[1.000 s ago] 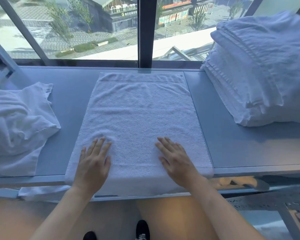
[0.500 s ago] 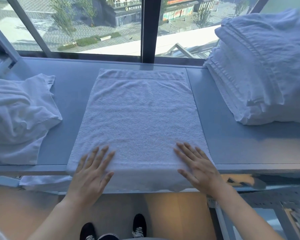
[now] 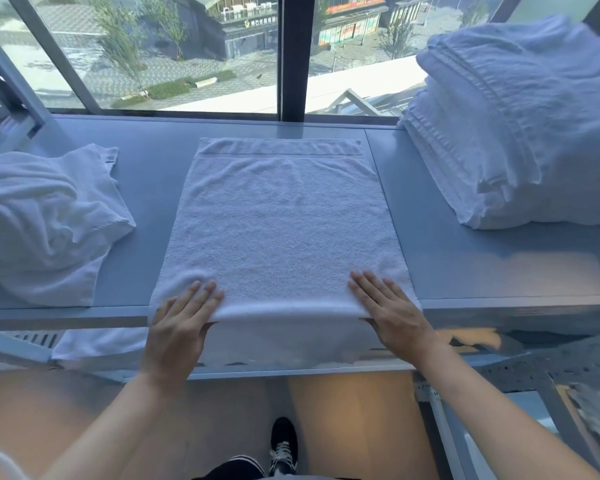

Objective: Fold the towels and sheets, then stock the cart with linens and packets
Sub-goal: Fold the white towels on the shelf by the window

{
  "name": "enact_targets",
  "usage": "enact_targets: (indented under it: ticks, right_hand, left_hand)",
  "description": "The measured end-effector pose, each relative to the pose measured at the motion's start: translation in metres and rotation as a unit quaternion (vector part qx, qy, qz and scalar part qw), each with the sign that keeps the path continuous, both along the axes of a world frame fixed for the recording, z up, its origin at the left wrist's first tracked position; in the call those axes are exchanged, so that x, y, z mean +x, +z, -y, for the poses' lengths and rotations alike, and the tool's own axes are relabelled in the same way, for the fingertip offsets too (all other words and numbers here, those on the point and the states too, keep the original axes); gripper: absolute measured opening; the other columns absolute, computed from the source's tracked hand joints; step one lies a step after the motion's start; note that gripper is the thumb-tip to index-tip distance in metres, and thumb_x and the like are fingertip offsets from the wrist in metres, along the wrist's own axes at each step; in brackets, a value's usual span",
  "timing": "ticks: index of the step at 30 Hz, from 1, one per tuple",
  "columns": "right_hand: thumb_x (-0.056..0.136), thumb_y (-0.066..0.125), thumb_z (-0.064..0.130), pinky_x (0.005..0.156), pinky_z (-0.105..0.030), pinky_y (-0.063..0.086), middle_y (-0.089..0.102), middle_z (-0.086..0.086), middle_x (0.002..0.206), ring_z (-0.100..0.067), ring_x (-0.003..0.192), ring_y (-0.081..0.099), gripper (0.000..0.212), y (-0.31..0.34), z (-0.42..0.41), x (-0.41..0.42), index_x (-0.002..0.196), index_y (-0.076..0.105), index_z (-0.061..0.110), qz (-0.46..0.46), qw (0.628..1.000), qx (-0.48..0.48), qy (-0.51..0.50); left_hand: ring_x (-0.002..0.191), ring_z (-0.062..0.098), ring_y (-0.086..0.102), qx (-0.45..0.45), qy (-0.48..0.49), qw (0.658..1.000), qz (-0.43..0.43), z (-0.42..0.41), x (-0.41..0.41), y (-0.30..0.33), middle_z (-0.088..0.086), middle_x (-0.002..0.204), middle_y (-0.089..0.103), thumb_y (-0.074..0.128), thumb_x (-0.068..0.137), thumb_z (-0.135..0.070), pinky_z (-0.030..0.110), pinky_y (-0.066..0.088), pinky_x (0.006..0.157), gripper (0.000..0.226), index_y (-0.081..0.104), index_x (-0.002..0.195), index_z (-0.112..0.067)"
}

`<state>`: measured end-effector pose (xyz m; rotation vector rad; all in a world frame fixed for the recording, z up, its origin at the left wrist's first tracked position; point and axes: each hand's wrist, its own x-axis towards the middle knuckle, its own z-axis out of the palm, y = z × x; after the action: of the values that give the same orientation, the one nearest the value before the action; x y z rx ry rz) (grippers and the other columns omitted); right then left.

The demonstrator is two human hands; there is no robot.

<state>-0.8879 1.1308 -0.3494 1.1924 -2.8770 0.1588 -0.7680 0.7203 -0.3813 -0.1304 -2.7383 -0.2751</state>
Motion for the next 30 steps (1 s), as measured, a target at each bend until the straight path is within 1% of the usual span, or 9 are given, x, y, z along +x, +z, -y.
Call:
enact_targets:
  ticks: [3, 6, 9, 11, 13, 16, 20, 23, 30]
  right_hand:
    - [0.089, 0.064, -0.009, 0.113, -0.048, 0.045, 0.051, -0.015, 0.153, -0.034, 0.141, 0.05, 0.058, 0.008, 0.009, 0.024, 0.145, 0.054, -0.001, -0.028, 0.997, -0.069, -0.016]
    - [0.083, 0.066, -0.016, 0.088, -0.043, 0.061, 0.071, -0.014, 0.126, -0.033, 0.113, 0.07, 0.043, 0.022, 0.014, 0.05, 0.123, 0.07, 0.001, -0.065, 0.992, -0.099, -0.035]
    - [0.075, 0.067, -0.019, 0.06, -0.036, 0.057, 0.073, -0.006, 0.096, -0.032, 0.082, 0.071, 0.044, 0.035, 0.014, 0.08, 0.11, 0.073, 0.007, -0.069, 0.99, -0.092, -0.076]
    - [0.072, 0.064, -0.023, 0.058, -0.036, 0.054, 0.071, -0.006, 0.09, -0.033, 0.077, 0.07, 0.049, 0.044, 0.014, 0.1, 0.11, 0.074, 0.007, -0.065, 0.989, -0.092, -0.092]
    - [0.069, 0.058, -0.027, 0.063, -0.037, 0.056, 0.071, -0.007, 0.091, -0.034, 0.08, 0.069, 0.055, 0.052, 0.013, 0.119, 0.11, 0.074, 0.006, -0.065, 0.989, -0.101, -0.09]
    - [0.067, 0.053, -0.026, 0.07, -0.041, 0.058, 0.073, -0.007, 0.097, -0.034, 0.089, 0.07, 0.058, 0.065, 0.011, 0.151, 0.11, 0.074, 0.007, -0.062, 0.987, -0.118, -0.091]
    - [0.073, 0.056, -0.025, 0.074, -0.039, 0.058, 0.074, -0.009, 0.099, -0.033, 0.093, 0.071, 0.051, 0.083, -0.002, 0.194, 0.11, 0.075, 0.006, -0.066, 0.98, -0.153, -0.113]
    - [0.083, 0.069, -0.013, 0.068, -0.038, 0.055, 0.074, -0.009, 0.093, -0.035, 0.085, 0.072, 0.03, 0.098, -0.019, 0.221, 0.106, 0.075, 0.005, -0.09, 0.973, -0.173, -0.127]
    - [0.092, 0.068, 0.001, 0.069, -0.043, 0.059, 0.074, -0.01, 0.096, -0.034, 0.083, 0.072, 0.016, 0.127, -0.068, 0.279, 0.107, 0.074, 0.005, -0.11, 0.958, -0.188, -0.185]
  left_hand:
    - [0.125, 0.025, 0.064, 0.024, 0.017, 0.999, -0.023, 0.002, 0.011, 0.015, 0.0, 0.134, 0.069, 0.055, 0.093, -0.012, 0.043, 0.053, 0.092, 0.035, 0.075, 0.121, -0.019]
    - [0.092, 0.032, 0.07, 0.025, 0.031, 0.999, -0.028, 0.009, 0.036, 0.036, 0.0, 0.106, 0.072, 0.058, 0.092, -0.018, 0.039, 0.054, 0.065, 0.021, 0.076, 0.102, -0.018]
    - [0.072, 0.029, 0.066, 0.019, 0.024, 0.999, -0.038, 0.014, 0.071, 0.054, -0.001, 0.087, 0.066, 0.061, 0.092, -0.029, 0.034, 0.046, 0.051, 0.019, 0.075, 0.095, -0.017]
    - [0.074, 0.028, 0.066, 0.034, 0.013, 0.998, -0.054, 0.016, 0.096, 0.062, 0.0, 0.088, 0.067, 0.063, 0.093, -0.024, 0.034, 0.047, 0.051, 0.016, 0.075, 0.096, -0.014]
    - [0.077, 0.031, 0.067, 0.058, 0.001, 0.996, -0.066, 0.02, 0.121, 0.069, 0.004, 0.091, 0.068, 0.067, 0.092, -0.003, 0.037, 0.053, 0.054, 0.011, 0.075, 0.097, -0.008]
    - [0.081, 0.035, 0.068, 0.091, -0.003, 0.993, -0.07, 0.025, 0.154, 0.081, 0.009, 0.094, 0.068, 0.07, 0.081, 0.019, 0.044, 0.058, 0.064, 0.026, 0.076, 0.097, -0.001]
    - [0.077, 0.032, 0.067, 0.099, -0.001, 0.99, -0.097, 0.026, 0.196, 0.1, 0.005, 0.09, 0.067, 0.075, 0.089, -0.002, 0.04, 0.055, 0.063, 0.007, 0.074, 0.095, -0.006]
    - [0.073, 0.028, 0.065, 0.096, 0.015, 0.989, -0.11, 0.021, 0.221, 0.114, 0.002, 0.087, 0.065, 0.068, 0.095, -0.032, 0.037, 0.05, 0.058, 0.022, 0.07, 0.096, -0.01]
    - [0.069, 0.035, 0.067, 0.11, 0.002, 0.988, -0.111, -0.027, 0.242, 0.134, 0.006, 0.089, 0.069, 0.062, 0.096, -0.032, 0.041, 0.052, 0.055, 0.026, 0.07, 0.096, -0.007]
